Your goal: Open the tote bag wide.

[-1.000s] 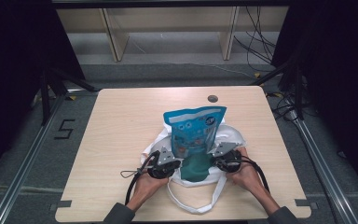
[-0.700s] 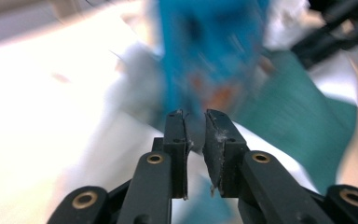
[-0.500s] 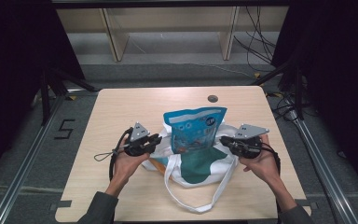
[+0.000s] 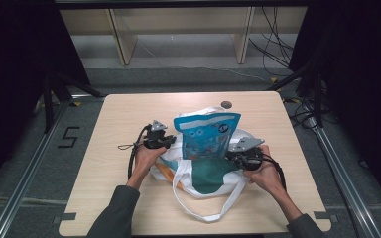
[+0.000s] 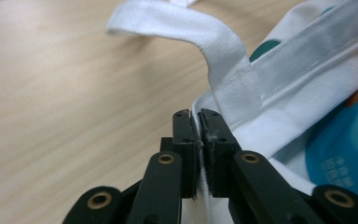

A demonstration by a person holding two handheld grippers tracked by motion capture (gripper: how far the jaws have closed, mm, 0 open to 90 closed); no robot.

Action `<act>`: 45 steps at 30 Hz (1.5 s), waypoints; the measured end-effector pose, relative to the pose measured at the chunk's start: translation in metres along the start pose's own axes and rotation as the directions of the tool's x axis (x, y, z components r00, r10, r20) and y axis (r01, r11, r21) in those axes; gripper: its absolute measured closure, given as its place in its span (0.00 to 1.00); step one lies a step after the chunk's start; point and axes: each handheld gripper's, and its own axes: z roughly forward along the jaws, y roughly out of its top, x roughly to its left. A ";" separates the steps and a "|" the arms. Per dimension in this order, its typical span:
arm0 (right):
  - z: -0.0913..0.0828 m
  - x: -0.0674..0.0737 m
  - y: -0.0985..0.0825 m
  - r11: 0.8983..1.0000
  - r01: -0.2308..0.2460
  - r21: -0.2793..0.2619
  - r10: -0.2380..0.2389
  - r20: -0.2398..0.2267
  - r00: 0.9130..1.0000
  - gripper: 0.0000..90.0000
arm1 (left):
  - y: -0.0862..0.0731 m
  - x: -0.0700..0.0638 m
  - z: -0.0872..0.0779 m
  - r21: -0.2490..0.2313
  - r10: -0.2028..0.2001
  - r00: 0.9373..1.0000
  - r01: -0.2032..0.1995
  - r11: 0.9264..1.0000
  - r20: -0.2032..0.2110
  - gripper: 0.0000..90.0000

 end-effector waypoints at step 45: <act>0.011 -0.074 -0.035 0.980 -0.196 0.044 0.183 0.202 0.962 0.90 | -0.037 -0.064 -0.067 -0.075 0.094 0.996 -0.094 0.993 0.005 0.92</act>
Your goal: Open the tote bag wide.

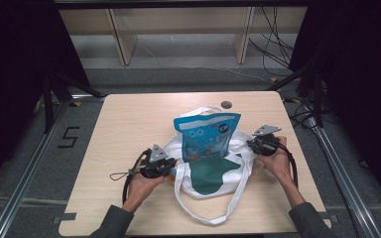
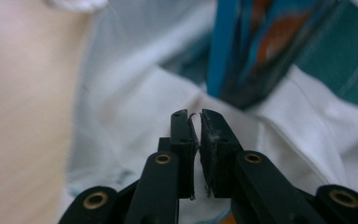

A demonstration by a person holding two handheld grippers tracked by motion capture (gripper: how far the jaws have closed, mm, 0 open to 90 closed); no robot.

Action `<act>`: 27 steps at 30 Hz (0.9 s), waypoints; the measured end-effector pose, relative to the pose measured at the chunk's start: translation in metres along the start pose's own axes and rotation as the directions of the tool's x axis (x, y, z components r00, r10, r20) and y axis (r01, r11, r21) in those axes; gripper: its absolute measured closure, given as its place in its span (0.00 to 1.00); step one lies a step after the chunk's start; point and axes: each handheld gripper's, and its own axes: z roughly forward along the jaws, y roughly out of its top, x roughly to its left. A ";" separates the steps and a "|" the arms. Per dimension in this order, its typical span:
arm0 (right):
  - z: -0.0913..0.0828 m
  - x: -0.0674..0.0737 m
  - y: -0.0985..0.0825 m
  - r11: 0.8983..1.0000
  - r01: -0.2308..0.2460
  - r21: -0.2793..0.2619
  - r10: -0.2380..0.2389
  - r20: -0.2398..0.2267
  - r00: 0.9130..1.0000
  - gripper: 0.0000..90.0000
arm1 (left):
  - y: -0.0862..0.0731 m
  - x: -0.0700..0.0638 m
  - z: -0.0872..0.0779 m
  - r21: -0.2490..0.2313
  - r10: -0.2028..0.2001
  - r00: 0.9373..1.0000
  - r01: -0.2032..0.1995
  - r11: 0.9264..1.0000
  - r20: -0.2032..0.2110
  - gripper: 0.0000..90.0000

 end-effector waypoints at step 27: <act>-0.055 0.093 -0.020 0.984 0.178 -0.023 -0.176 -0.315 0.933 0.98 | -0.029 -0.038 -0.005 -0.008 -0.096 0.988 0.098 0.995 0.124 0.92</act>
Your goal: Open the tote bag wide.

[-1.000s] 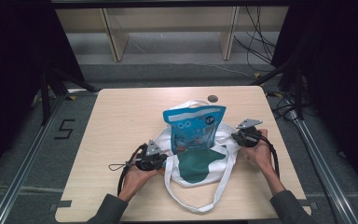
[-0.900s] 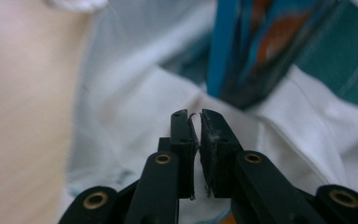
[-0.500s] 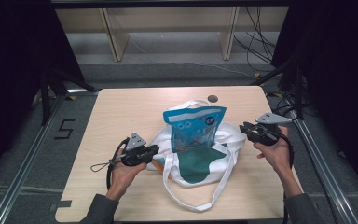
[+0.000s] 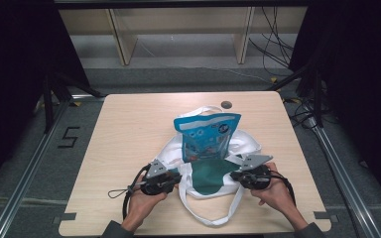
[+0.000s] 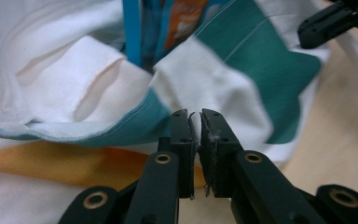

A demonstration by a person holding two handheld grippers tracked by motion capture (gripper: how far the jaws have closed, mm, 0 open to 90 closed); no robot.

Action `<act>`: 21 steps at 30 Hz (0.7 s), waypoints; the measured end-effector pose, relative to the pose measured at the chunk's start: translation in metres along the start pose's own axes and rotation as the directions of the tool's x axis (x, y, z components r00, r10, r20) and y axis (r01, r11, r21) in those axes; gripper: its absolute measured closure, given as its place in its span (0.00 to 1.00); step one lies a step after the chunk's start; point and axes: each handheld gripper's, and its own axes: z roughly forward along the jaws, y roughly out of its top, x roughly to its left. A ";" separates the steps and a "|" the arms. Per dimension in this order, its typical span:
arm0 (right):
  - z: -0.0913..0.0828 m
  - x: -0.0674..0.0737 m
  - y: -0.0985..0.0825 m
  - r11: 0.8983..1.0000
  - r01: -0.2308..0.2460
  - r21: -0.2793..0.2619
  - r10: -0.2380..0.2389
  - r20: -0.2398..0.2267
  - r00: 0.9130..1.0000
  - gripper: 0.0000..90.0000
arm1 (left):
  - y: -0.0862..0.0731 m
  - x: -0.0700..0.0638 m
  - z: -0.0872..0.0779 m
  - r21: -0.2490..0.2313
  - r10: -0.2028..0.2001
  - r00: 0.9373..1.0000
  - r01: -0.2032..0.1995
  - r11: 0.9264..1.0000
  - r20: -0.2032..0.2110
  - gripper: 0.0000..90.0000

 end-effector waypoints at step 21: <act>0.038 0.005 0.008 0.998 0.039 0.052 -0.043 0.079 0.996 1.00 | 0.001 0.018 0.033 0.074 0.040 0.997 -0.035 0.997 -0.073 0.98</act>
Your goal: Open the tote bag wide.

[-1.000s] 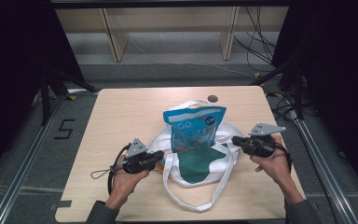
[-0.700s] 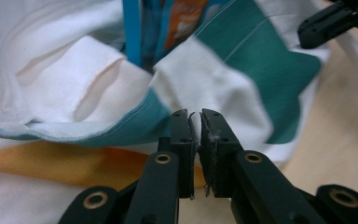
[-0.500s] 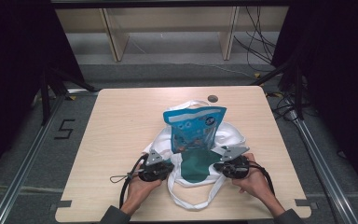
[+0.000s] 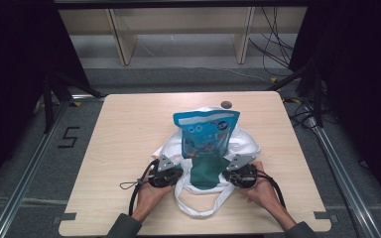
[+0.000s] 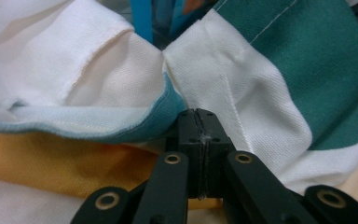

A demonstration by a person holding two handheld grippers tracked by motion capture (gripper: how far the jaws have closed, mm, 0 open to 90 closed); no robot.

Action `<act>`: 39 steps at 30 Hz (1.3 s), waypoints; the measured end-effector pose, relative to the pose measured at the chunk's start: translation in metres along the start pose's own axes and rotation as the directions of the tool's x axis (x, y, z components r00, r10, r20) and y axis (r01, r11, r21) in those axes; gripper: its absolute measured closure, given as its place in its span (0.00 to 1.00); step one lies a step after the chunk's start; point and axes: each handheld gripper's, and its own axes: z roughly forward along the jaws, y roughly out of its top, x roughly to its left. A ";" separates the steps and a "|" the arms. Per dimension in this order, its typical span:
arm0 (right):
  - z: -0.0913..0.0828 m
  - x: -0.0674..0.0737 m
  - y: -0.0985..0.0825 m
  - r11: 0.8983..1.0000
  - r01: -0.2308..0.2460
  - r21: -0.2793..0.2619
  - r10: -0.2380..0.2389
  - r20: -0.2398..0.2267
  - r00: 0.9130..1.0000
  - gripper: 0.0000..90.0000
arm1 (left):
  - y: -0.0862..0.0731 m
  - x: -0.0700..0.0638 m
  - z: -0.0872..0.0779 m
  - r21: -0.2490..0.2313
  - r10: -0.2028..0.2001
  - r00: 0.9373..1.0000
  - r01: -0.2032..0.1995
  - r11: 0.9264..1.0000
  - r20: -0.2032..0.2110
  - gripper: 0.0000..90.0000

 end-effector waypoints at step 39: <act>-0.038 -0.026 0.008 0.954 -0.199 -0.225 0.205 0.004 0.979 0.66 | 0.023 0.010 -0.047 -0.150 -0.124 0.992 0.128 0.980 0.039 0.59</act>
